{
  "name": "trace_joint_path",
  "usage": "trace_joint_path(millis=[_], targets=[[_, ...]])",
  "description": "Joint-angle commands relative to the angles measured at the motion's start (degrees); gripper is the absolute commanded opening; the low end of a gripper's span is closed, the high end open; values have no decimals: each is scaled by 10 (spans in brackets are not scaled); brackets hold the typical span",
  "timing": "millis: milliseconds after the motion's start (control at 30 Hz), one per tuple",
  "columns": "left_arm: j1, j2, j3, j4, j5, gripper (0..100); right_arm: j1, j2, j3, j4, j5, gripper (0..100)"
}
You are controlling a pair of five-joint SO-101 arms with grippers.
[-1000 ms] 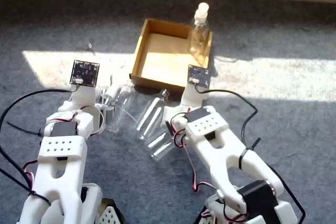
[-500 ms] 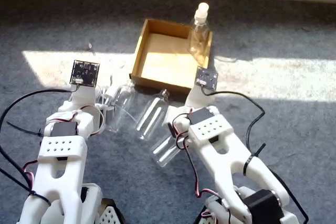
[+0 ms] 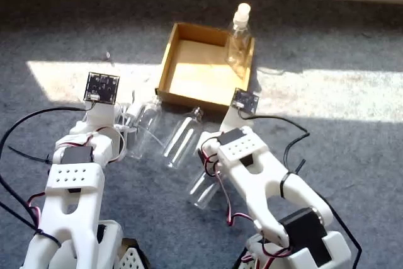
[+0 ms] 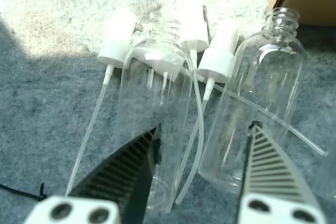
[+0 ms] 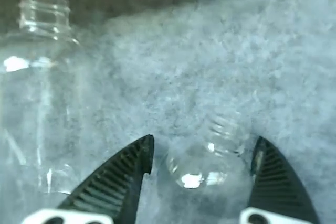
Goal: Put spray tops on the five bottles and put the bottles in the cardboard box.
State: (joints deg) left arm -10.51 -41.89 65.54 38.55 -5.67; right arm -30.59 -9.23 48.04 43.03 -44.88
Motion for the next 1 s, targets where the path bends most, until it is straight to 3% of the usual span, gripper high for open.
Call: trace_joint_path(millis=[0, 67, 200, 300, 700, 967], targets=[[-3, -7, -3, -5, -7, 248, 1, 28, -12, -6, -6, 255], [-3, -7, -3, -5, -7, 248, 9, 28, -12, -6, -5, 236], [-3, -7, -3, -5, -7, 248, 40, 28, -39, -3, 7, 92], [-4, -8, -3, -5, -7, 248, 68, 28, -59, -3, 82, 2], [-4, -9, -2, -5, -7, 248, 124, -30, -134, 16, 343, 5], [-8, -10, -26, 2, -7, 248, 102, -193, -269, 247, 556, 5]])
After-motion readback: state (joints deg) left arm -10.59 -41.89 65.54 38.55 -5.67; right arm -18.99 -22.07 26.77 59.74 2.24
